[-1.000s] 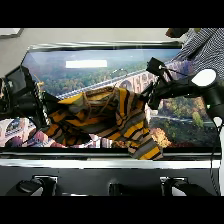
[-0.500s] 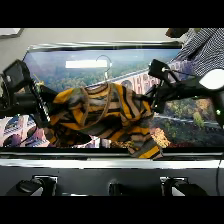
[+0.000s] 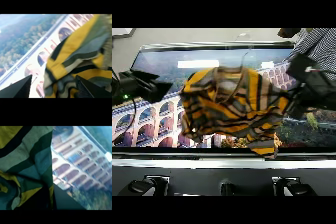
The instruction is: Fold the clothes and pants, and hang the long-sleeved shirts on hangers.
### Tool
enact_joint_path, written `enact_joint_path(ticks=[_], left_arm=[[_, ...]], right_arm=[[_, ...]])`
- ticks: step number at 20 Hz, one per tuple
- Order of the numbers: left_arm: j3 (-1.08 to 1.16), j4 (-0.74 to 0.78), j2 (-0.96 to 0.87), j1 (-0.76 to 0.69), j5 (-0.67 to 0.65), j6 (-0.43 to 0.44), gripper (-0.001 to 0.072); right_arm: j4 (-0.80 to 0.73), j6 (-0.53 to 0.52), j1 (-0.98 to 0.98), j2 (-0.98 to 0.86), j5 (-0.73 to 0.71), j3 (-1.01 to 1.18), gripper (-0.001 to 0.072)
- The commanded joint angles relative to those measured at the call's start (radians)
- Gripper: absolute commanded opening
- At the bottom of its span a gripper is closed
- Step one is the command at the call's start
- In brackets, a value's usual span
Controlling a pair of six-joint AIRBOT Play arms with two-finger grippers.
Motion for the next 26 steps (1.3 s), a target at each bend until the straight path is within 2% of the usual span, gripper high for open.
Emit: enact_joint_path(ticks=[1,3,6,8,11,16,18,21,26], left_arm=[[0.0,0.065,0.0,0.03,0.069,-0.331,0.0616],[0.0,0.064,0.0,0.033,0.069,-0.386,0.0609],[0.0,0.064,0.0,0.03,0.069,-0.394,0.0608],[0.0,0.064,0.0,0.03,0.069,-0.412,0.0608],[0.0,0.056,0.0,0.029,0.069,-0.412,0.0607],[0.0,0.056,0.0,0.029,0.069,-0.412,0.0607],[0.0,0.056,0.0,0.03,0.069,-0.412,0.0606],[0.0,0.056,0.0,0.03,0.069,-0.412,0.0605],[0.0,0.057,-0.005,0.03,0.069,-0.412,0.0597]], right_arm=[[-0.271,0.35,0.0,0.119,-0.007,0.001,0.0019],[-0.407,0.518,0.0,0.185,0.023,0.001,0.0019],[-0.559,0.69,0.0,0.258,0.09,0.001,0.0019],[-0.701,0.92,0.0,0.292,0.137,0.01,0.0019],[-0.892,1.079,0.0,0.291,0.226,0.06,0.0016],[-1.1,1.102,0.0,0.121,0.36,0.216,0.0016],[-1.152,1.108,0.0,0.052,0.319,0.28,0.0015],[-1.185,1.213,-0.001,-0.028,0.198,0.4,0.0014],[-1.25,1.191,-0.022,-0.183,0.165,0.554,0.0014]])
